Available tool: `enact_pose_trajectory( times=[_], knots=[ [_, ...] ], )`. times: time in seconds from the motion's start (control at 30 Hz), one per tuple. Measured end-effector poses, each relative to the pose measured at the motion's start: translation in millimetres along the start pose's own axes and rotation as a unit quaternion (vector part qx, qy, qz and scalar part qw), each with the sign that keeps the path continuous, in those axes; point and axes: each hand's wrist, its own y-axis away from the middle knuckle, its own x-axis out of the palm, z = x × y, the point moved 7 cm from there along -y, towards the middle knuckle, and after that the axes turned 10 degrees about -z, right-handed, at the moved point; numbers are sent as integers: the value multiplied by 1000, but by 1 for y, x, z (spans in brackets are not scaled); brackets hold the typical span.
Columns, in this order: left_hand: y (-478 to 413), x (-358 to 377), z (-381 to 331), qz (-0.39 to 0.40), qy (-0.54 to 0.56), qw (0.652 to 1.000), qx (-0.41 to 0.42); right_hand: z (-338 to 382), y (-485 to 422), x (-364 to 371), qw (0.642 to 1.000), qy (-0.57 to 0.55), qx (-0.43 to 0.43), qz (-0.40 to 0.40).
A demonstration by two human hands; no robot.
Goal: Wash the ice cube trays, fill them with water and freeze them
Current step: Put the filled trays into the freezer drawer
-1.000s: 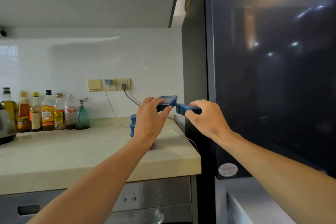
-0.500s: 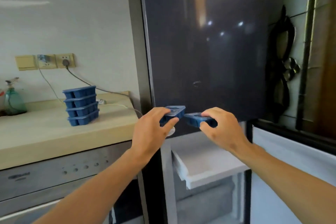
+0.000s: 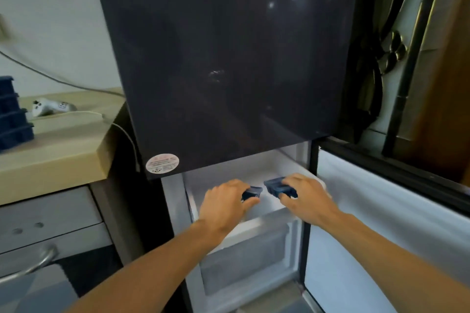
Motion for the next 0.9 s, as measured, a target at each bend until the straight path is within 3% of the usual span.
enact_pose_trajectory(
  times=[0.2,0.4,0.53,0.73,0.9],
  knots=[
    [-43,63,11,30,-16,998,-60,-43,-42,48,998,-10,8,61],
    [-75,100,30,7,-8,991,-132,-50,-84,85,996,-34,6,82],
    [-83,130,41,25,37,982,-183,-57,-101,98,991,84,-28,101],
    [-81,161,34,88,72,981,-158,-53,-109,98,952,266,-122,91],
    [-94,168,31,135,76,977,-145,-58,-105,102,975,182,-60,115]
  ],
)
